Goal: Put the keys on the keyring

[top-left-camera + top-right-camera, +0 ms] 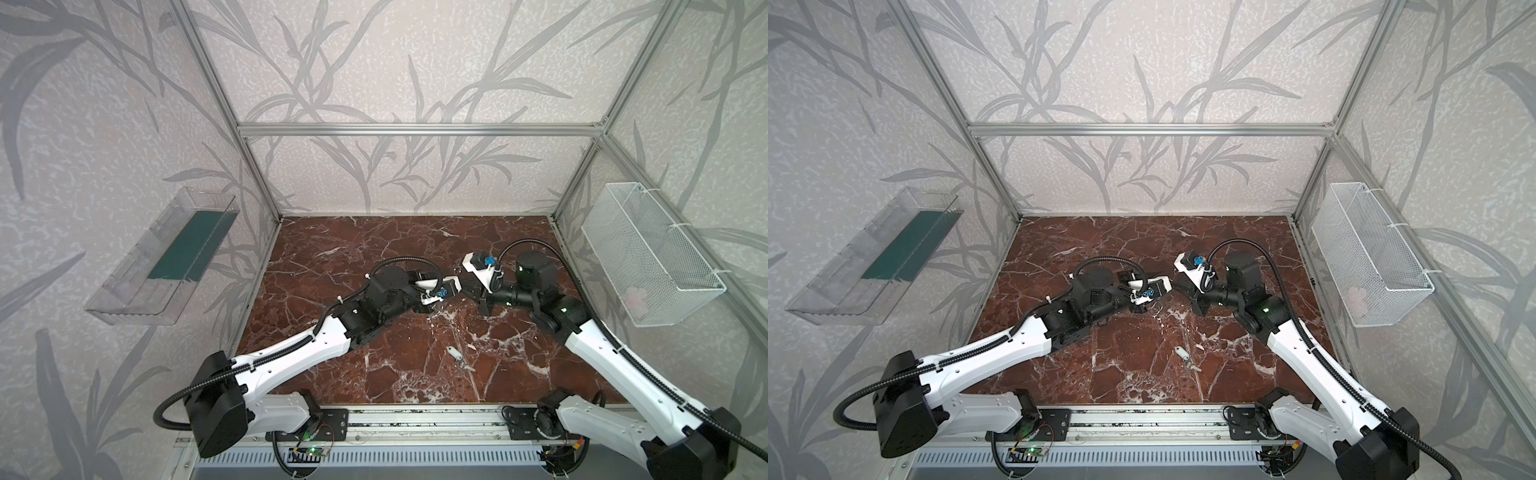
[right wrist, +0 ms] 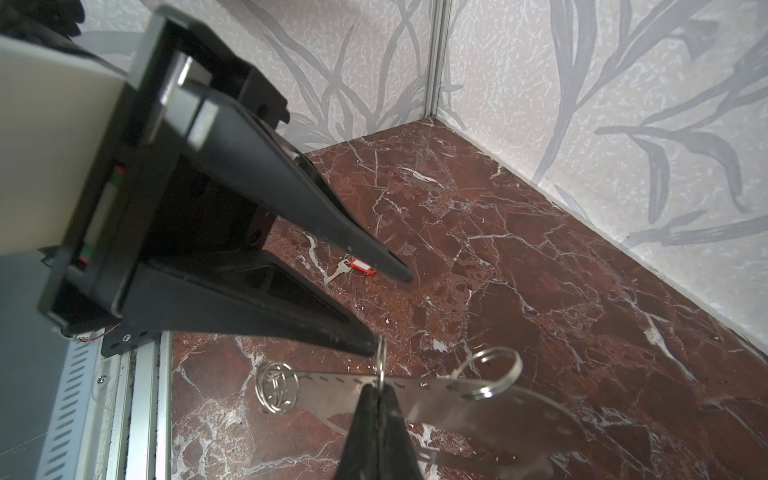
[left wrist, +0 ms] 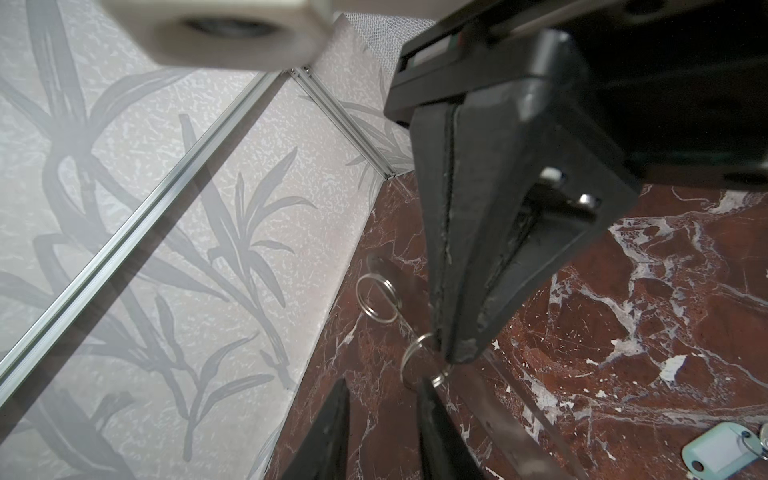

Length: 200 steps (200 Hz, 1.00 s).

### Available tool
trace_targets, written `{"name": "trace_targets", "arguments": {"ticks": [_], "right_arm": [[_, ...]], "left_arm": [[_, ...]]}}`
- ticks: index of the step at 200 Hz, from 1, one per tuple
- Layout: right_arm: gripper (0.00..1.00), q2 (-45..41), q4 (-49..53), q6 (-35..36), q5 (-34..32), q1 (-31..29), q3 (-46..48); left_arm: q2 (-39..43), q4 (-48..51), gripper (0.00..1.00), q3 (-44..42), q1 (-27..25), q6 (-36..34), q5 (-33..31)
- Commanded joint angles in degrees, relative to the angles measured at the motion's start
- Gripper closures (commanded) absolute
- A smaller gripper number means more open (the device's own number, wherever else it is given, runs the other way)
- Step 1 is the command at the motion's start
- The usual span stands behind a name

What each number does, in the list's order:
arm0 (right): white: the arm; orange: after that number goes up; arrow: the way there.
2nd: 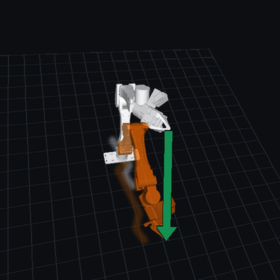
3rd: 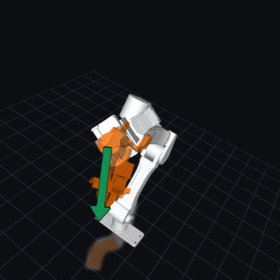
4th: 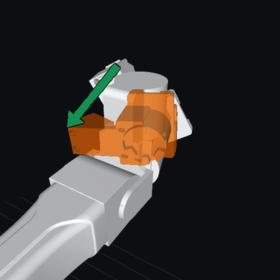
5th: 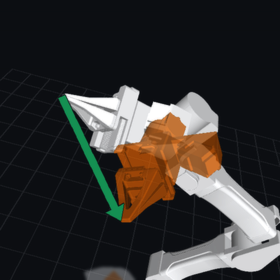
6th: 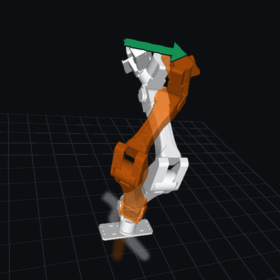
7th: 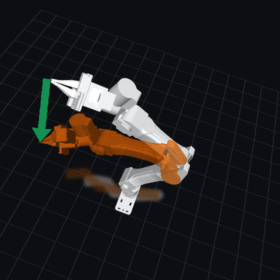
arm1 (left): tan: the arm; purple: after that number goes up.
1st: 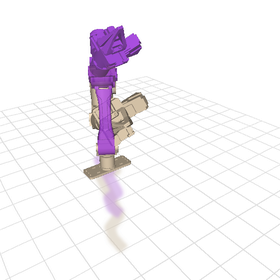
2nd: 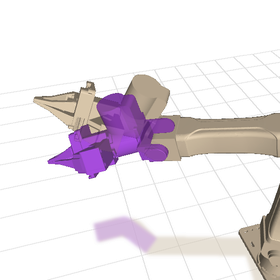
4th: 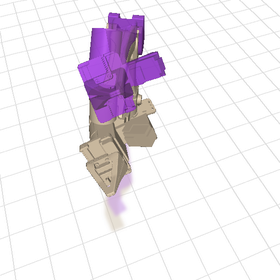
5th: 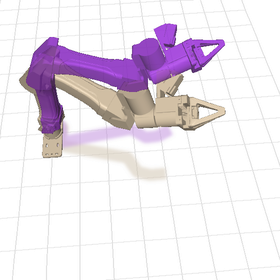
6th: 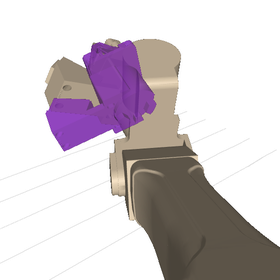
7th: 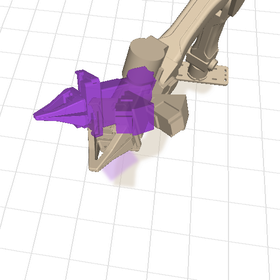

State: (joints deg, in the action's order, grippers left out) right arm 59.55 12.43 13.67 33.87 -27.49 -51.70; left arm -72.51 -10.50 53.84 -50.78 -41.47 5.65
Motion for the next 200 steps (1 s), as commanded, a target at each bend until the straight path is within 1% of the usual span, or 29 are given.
{"name": "trace_targets", "arguments": {"ticks": [1,41,83,119,175,200], "right_arm": [[1.0,0.01,0.47,0.9,0.4,-0.38,-2.08],[1.0,0.66,0.33,1.27,0.32,-0.82,-2.6],[1.0,0.66,0.71,2.16,0.32,-0.81,-2.96],[1.0,0.64,1.42,3.1,1.46,-0.98,-2.92],[1.0,0.66,3.48,5.63,0.67,-1.52,-2.8],[1.0,0.66,3.4,6.74,0.41,-1.89,-2.79]], "left_arm": [[-0.72,0.64,0.71,2.72,-0.28,-0.82,-0.53],[-1.47,1.88,0.74,3.61,-0.28,-0.15,1.32],[-1.34,4.32,0.75,3.39,-0.24,-0.37,3.02],[-1.39,3.69,0.75,3.11,-0.32,0.15,2.94],[-1.19,2.94,0.77,3.03,-0.26,1.03,3.07],[-1.0,3.17,0.78,2.74,-0.19,1.2,4.76]]}}
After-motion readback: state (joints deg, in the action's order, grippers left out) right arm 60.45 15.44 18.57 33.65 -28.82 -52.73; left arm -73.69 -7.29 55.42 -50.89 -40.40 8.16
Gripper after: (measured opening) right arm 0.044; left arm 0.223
